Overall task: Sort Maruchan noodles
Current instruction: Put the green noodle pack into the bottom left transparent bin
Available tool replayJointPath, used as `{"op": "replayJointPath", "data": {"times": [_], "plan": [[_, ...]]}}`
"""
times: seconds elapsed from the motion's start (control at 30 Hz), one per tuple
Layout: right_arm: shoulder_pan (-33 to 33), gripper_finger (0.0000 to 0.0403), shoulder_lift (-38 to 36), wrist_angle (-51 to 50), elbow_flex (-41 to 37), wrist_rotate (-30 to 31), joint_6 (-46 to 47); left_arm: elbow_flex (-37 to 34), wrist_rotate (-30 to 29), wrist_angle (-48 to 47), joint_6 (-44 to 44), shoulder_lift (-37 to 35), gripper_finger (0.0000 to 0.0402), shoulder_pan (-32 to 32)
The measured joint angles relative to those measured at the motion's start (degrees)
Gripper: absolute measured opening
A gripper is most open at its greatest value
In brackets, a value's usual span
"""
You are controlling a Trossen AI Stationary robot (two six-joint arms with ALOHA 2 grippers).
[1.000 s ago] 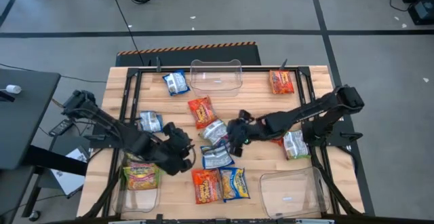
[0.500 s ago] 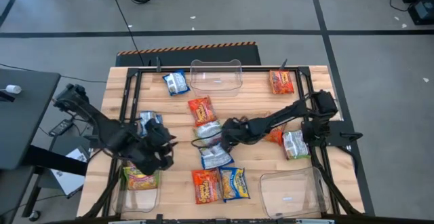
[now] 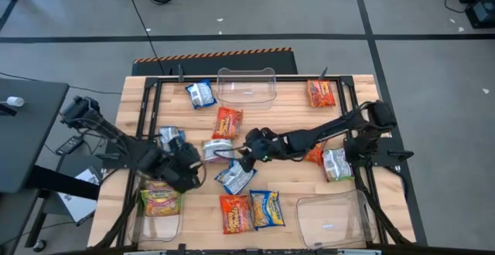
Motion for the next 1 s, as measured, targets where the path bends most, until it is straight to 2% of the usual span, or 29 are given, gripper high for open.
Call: {"op": "replayJointPath", "data": {"times": [0.13,0.23,0.33,0.4,0.67,0.83,0.9,1.0], "plan": [[2.9,0.017,-2.96,-4.94,0.06,2.85,0.9,-4.84,-0.21,15.34,15.74,1.8,0.026,5.27],[4.65,0.0169,-3.97,-8.85,0.02,5.14,1.12,-6.33,-0.33,25.22,28.76,5.36,0.027,6.16],[6.29,0.0169,-4.46,-10.0,0.02,6.89,-0.48,-6.69,-0.19,28.52,37.12,9.99,0.0272,6.57],[7.17,0.0169,-4.5,-10.8,-0.01,6.9,-0.52,-6.67,-0.42,29.57,39.74,12.7,0.0273,7.15],[8.5,0.0169,-4.52,-18.81,-0.01,8.02,5.48,-6.67,-0.75,28.41,37.94,20.62,0.0273,8.84],[9.37,0.0169,-4.54,-19.5,-0.01,8.02,5.07,-6.63,-1.05,28.64,36.78,24.49,0.0268,10.67],[10.03,0.0169,-4.55,-19.55,-0.01,7.92,4.94,-6.58,-1.42,28.86,36.63,25.48,0.0256,11.5],[11.39,0.0169,-5.7,-19.88,-0.03,6.6,4.22,-6.56,-1.3,28.6,33.76,26.1,0.0214,12.73]]}}
